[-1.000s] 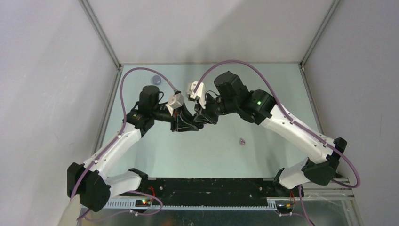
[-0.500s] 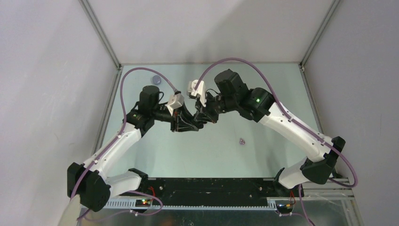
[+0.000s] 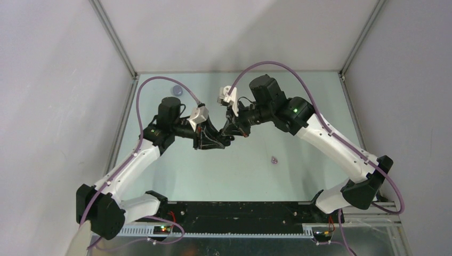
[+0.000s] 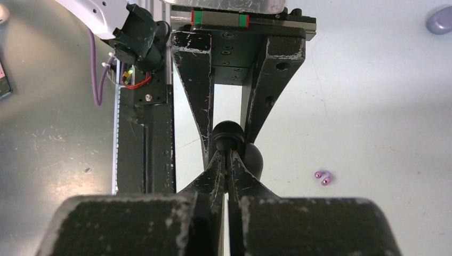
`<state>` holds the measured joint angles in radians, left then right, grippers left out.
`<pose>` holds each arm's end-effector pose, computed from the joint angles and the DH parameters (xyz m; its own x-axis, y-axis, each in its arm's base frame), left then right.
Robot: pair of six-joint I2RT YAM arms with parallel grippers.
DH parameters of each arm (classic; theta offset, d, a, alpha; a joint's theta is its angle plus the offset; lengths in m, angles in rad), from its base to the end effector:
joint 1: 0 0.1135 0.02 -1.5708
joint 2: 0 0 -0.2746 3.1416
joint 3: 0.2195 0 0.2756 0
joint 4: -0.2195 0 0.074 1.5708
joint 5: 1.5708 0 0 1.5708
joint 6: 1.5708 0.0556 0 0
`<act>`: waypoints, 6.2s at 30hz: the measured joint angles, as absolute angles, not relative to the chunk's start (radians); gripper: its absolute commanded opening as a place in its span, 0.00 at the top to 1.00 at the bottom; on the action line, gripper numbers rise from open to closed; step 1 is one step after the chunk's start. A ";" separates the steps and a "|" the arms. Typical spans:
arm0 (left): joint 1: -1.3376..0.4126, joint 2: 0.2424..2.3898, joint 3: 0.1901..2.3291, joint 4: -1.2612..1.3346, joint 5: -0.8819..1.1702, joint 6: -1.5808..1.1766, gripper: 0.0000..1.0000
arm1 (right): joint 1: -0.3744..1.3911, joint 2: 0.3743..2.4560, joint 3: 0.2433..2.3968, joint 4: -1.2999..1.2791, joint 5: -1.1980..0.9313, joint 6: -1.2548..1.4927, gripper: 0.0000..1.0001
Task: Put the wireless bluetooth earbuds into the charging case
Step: Adjust the left earbud in the left side groove of the charging case, then close the charging case with the earbuds inside, then pass from the left arm to the right
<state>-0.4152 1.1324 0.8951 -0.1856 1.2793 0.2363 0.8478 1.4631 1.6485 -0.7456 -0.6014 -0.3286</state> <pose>0.2174 -0.1540 0.3203 -0.1509 0.1400 -0.9786 0.9776 -0.1256 -0.1687 0.2049 0.2797 0.4314 -0.0309 -0.4372 -0.8988 -0.9988 0.0476 0.0112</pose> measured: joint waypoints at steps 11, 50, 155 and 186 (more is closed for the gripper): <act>-0.417 1.132 0.895 -0.186 1.287 0.237 1.00 | 0.846 1.464 1.644 -0.728 -0.642 -0.291 1.00; -0.416 1.139 0.895 -0.211 1.279 0.245 1.00 | 0.939 1.464 1.650 -0.769 -0.414 -0.370 1.00; -0.423 1.150 0.789 0.223 1.198 -0.126 1.00 | 0.710 1.369 1.359 -0.525 -0.798 -0.276 0.39; -0.423 1.154 0.777 0.313 1.230 -0.183 1.00 | 0.693 1.382 1.356 -0.517 -0.872 -0.293 0.71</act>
<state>-0.4232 1.1538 0.7773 0.3126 1.2301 -0.1829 0.6926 1.3819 1.3556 -0.5175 -0.8722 -0.2932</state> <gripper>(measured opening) 0.329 0.348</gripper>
